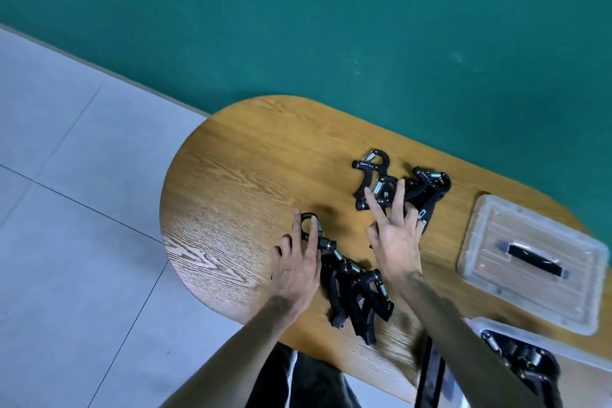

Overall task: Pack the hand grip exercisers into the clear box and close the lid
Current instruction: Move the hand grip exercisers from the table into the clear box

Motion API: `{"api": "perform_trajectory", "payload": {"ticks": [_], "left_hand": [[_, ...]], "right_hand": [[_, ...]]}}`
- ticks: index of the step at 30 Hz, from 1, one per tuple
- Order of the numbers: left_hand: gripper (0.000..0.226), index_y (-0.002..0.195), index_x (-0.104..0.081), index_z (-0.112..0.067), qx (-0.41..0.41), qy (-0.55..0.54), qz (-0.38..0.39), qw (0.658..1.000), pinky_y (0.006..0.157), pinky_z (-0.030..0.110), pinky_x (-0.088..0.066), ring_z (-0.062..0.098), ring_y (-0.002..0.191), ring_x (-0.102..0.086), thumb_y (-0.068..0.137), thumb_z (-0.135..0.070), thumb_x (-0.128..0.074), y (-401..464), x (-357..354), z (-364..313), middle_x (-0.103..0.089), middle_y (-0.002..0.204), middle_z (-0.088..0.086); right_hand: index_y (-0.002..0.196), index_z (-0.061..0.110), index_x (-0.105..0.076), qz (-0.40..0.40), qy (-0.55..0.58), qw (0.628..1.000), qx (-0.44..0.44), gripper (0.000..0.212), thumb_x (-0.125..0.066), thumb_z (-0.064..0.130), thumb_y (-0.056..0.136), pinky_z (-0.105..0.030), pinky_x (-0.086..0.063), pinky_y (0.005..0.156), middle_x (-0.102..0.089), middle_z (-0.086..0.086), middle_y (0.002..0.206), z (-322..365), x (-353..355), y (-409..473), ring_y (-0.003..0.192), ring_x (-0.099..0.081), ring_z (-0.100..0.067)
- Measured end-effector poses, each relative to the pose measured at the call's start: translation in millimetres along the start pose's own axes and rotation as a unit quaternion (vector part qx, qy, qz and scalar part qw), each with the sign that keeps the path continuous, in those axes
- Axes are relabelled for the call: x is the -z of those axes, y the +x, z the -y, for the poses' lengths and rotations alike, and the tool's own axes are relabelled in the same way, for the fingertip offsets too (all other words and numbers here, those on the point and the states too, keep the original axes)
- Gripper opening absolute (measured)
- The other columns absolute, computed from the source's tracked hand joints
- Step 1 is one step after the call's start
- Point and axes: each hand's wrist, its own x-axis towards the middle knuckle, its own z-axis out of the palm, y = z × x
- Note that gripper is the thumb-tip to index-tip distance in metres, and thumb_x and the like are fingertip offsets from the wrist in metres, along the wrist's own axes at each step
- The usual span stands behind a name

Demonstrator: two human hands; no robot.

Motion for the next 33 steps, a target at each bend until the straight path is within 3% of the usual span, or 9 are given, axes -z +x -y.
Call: {"api": "perform_trajectory", "payload": {"ticks": [4, 10, 15, 18, 22, 30, 33], "left_hand": [[0.084, 0.15, 0.037, -0.023, -0.02, -0.008, 0.005, 1.0, 0.086, 0.04, -0.039, 0.027, 0.105, -0.042, 0.107, -0.038, -0.034, -4, 30, -23, 0.022, 0.164, 0.022], [0.077, 0.159, 0.013, -0.023, -0.035, -0.012, -0.034, 0.999, 0.079, 0.037, -0.04, 0.023, 0.096, -0.046, 0.105, -0.037, -0.04, -23, 47, -58, 0.007, 0.167, 0.019], [0.082, 0.162, -0.013, -0.019, -0.037, -0.036, -0.052, 0.997, 0.077, 0.045, -0.048, 0.03, 0.093, -0.052, 0.095, -0.035, -0.059, -43, 59, -100, -0.008, 0.167, 0.023], [0.086, 0.162, -0.009, -0.019, -0.043, -0.038, -0.057, 0.997, 0.082, 0.049, -0.05, 0.033, 0.096, -0.054, 0.095, -0.035, -0.06, -53, 61, -124, -0.003, 0.167, 0.022], [0.078, 0.161, -0.019, -0.018, -0.048, -0.041, -0.061, 0.996, 0.081, 0.05, -0.05, 0.032, 0.092, -0.054, 0.096, -0.035, -0.058, -65, 62, -164, -0.009, 0.167, 0.022], [0.075, 0.162, -0.004, -0.02, -0.079, -0.04, -0.062, 0.994, 0.082, 0.045, -0.048, 0.026, 0.091, -0.05, 0.102, -0.037, -0.045, -104, 38, -253, 0.008, 0.168, 0.018], [0.076, 0.162, -0.009, -0.019, -0.09, -0.042, -0.06, 0.993, 0.079, 0.043, -0.047, 0.025, 0.089, -0.051, 0.1, -0.036, -0.05, -115, 28, -281, 0.001, 0.168, 0.02]], "right_hand": [[0.159, 0.039, -0.016, -0.021, 0.005, 0.999, -0.03, 0.08, -0.058, 0.013, 0.096, -0.055, -0.041, 0.09, 0.015, -0.017, 0.166, 2, 27, -28, 0.12, -0.038, -0.043], [0.159, 0.036, -0.02, -0.047, -0.01, 0.997, -0.055, 0.082, -0.063, 0.015, 0.092, -0.051, -0.043, 0.084, 0.011, -0.019, 0.167, 4, 62, -77, 0.103, -0.042, -0.035], [0.156, 0.033, -0.033, -0.067, 0.004, 0.993, -0.094, 0.089, -0.077, 0.014, 0.081, -0.05, -0.048, 0.076, -0.001, -0.02, 0.167, -16, 78, -124, 0.096, -0.048, -0.035], [0.154, 0.033, -0.037, -0.071, 0.0, 0.991, -0.111, 0.088, -0.078, 0.014, 0.079, -0.05, -0.049, 0.074, -0.002, -0.02, 0.167, -36, 85, -146, 0.092, -0.048, -0.035], [0.154, 0.034, -0.037, -0.087, 0.006, 0.986, -0.141, 0.084, -0.076, 0.016, 0.082, -0.053, -0.048, 0.075, -0.003, -0.02, 0.167, -68, 94, -176, 0.088, -0.042, -0.032], [0.154, 0.036, -0.036, -0.098, 0.037, 0.98, -0.168, 0.09, -0.081, 0.019, 0.078, -0.054, -0.048, 0.079, -0.009, -0.022, 0.166, -138, 110, -228, 0.092, -0.047, -0.035], [0.155, 0.038, -0.031, -0.094, 0.052, 0.978, -0.178, 0.088, -0.077, 0.019, 0.082, -0.055, -0.048, 0.081, -0.004, -0.02, 0.167, -164, 111, -246, 0.095, -0.048, -0.036]]}}
